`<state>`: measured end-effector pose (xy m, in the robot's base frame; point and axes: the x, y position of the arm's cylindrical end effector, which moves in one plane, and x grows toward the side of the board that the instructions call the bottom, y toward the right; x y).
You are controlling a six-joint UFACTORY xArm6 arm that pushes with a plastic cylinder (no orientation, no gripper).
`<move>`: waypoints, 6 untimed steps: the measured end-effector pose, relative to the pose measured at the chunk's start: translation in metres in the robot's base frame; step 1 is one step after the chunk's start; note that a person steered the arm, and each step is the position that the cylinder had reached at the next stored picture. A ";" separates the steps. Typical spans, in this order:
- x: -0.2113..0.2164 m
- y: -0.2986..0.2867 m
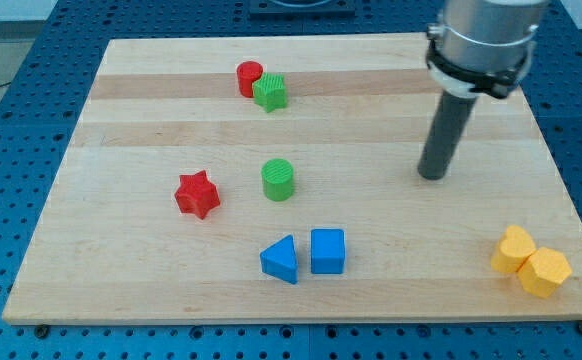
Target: Move the arm to top of the blue cube
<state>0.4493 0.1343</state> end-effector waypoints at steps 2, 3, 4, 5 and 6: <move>-0.045 -0.080; -0.011 -0.094; 0.019 -0.083; 0.058 -0.083; 0.074 -0.084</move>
